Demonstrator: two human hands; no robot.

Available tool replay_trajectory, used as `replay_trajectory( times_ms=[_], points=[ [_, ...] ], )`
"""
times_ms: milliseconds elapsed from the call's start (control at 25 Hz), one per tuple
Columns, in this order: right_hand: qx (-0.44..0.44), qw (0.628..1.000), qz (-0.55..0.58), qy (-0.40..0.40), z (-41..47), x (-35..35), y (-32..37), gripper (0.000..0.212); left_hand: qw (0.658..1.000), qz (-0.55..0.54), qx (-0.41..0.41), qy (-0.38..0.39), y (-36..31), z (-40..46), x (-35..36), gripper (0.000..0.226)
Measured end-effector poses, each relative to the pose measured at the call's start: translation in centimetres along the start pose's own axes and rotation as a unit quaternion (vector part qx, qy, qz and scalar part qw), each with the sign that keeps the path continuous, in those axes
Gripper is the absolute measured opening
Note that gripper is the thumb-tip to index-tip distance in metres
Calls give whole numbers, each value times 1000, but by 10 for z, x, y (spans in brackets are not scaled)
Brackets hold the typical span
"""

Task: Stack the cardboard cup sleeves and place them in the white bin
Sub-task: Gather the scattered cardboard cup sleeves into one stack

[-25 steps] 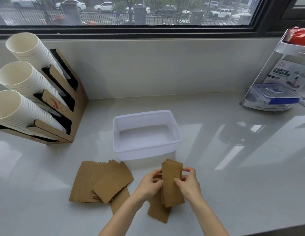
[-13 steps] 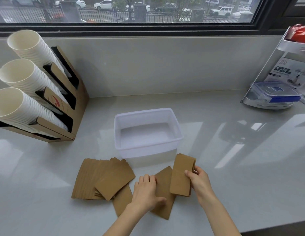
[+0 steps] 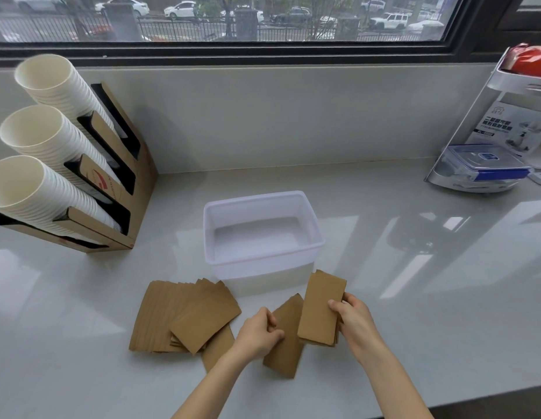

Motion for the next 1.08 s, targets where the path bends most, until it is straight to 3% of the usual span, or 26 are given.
replay_trajectory(
  times_ms=[120, 280, 600, 680, 800, 960, 1080],
  points=[
    [17, 999, 18, 29, -3, 7, -1, 35, 994, -111, 5, -19, -2, 0, -9, 1],
    [24, 998, 16, 57, -7, 17, -4, 36, 979, -202, 12, -6, -8, -4, -15, 19],
    [35, 997, 31, 68, -12, 31, -8, 38, 948, -305, 6, 95, -21, -11, 0, 25],
    [32, 997, 40, 52, -12, 30, -7, 37, 962, -267, 2, 60, -19, -7, -2, 29],
    [28, 998, 56, 31, -10, 22, -5, 36, 996, -51, 30, -70, -7, 2, -10, 33],
    [36, 997, 63, 17, -8, 15, -6, 37, 973, 198, 46, -111, 4, 3, -3, 55],
    [40, 997, 63, 19, -10, 15, -8, 38, 962, 233, 58, -126, 4, 4, 4, 54]
  ],
)
Point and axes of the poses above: each hand's wrist, its own z-axis towards the middle knuckle, its own x-axis out of the palm, y = z × x, the point moved 4 cm from there along z, towards the middle knuckle, and after that the axes turned 2 degrees about -x, right-handed, at the moved point
